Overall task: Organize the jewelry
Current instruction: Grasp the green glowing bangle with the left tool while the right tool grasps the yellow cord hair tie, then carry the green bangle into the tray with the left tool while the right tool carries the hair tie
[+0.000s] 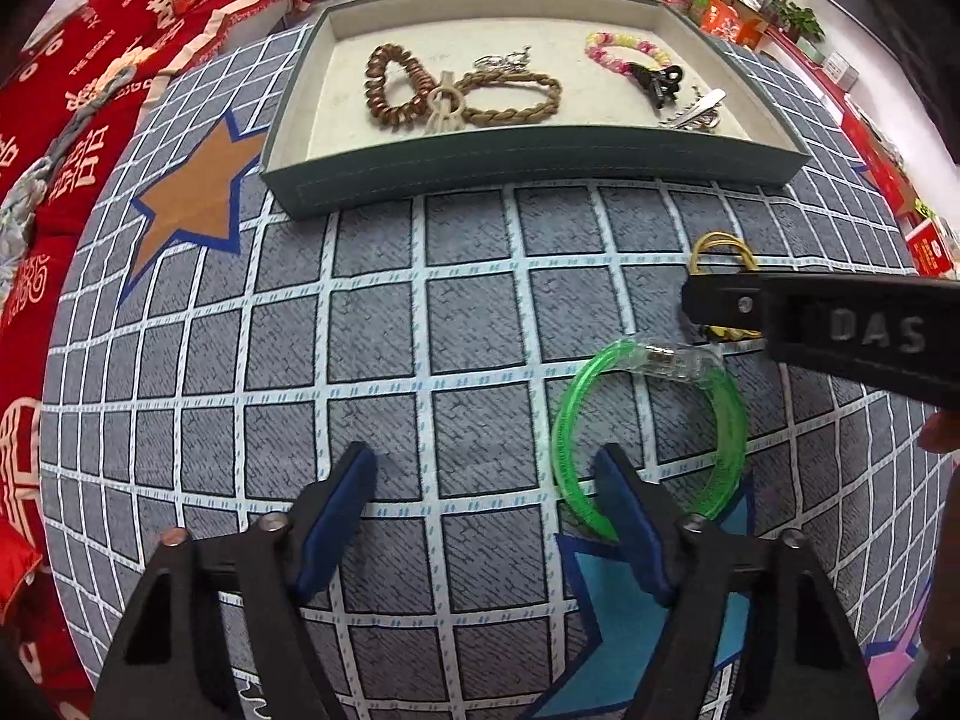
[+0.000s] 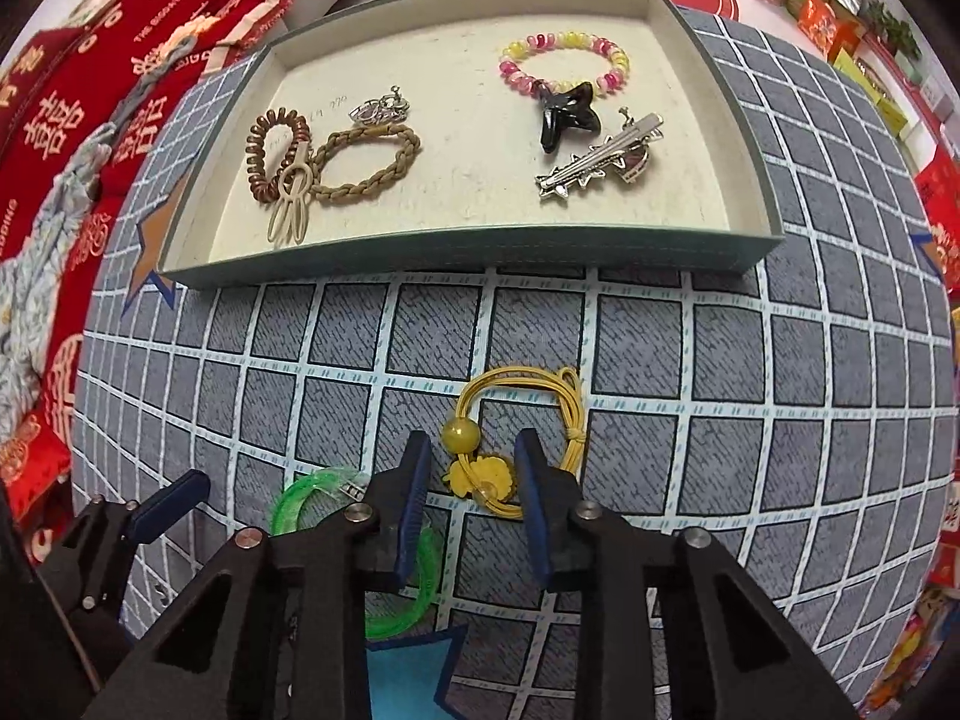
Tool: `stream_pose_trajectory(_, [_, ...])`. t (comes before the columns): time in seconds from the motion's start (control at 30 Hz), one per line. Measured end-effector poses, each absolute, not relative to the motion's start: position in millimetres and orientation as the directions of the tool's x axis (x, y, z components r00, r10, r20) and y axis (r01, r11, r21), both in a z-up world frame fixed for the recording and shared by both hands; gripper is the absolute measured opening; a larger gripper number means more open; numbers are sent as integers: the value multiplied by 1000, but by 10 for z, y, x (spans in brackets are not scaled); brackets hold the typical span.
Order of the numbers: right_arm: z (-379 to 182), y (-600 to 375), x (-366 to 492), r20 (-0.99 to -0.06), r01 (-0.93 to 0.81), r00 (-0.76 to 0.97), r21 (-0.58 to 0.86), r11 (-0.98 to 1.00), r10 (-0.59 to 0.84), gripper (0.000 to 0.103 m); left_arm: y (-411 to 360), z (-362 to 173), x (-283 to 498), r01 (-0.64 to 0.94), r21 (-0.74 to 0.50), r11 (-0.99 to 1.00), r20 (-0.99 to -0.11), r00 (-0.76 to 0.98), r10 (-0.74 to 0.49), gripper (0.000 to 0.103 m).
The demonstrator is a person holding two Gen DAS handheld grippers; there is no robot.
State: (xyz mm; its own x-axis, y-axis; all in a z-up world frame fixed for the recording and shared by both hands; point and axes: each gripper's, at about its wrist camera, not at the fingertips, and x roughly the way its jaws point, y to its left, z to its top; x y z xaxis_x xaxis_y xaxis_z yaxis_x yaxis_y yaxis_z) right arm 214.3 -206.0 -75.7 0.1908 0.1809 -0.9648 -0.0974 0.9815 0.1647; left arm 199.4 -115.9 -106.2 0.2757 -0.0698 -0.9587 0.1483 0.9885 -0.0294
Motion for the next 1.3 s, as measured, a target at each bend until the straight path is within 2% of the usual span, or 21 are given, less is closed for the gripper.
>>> stream_pose_trajectory(0.03, [-756, -2046, 2146, -968, -102, 191, 147, 984, 164, 23, -1193, -1046, 1984, 156, -29, 987, -958, 277, -72, 78])
stream_pose_trajectory(0.13, [-755, -2035, 2146, -968, -100, 192, 145, 984, 162, 22, -1279, -1015, 1962, 182, -25, 983, -957, 279, -76, 69])
stream_pose_trajectory(0.2, [-750, -2055, 2140, -966, -85, 194, 155, 984, 169, 22, -1314, -1005, 1956, 191, -23, 981, -957, 278, -77, 67])
stream_pose_trajectory(0.23, [-748, -2066, 2133, -965, -72, 196, 162, 984, 173, 14, -1331, -1003, 1961, 193, -23, 981, -958, 277, -77, 67])
stream_pose_trajectory(0.5, [-681, -2375, 1948, -949, 31, 218, 239, 970, 227, 14, -1320, -986, 1954, 204, -20, 979, -959, 273, -76, 67])
stream_pose_trajectory(0.57, [-677, -2441, 1889, -945, 51, 220, 257, 965, 240, 14, -1277, -960, 1923, 216, -26, 976, -957, 276, -87, 56])
stream_pose_trajectory(0.67, [-673, -2495, 1813, -942, 74, 221, 275, 959, 253, 14, -1254, -932, 1910, 243, -42, 969, -956, 272, -110, 24])
stream_pose_trajectory(0.7, [-667, -2521, 1805, -941, 79, 221, 279, 957, 256, 14, -1252, -925, 1919, 247, -49, 968, -956, 268, -116, 20])
stream_pose_trajectory(0.93, [-615, -2581, 1675, -935, 93, 224, 301, 949, 275, 14, -1049, -867, 1929, 220, -112, 969, -955, 245, -166, 20])
stream_pose_trajectory(1.3, [-506, -2638, 1435, -923, 124, 232, 342, 931, 308, 14, -689, -594, 1736, 224, -125, 967, -943, 276, -186, 19])
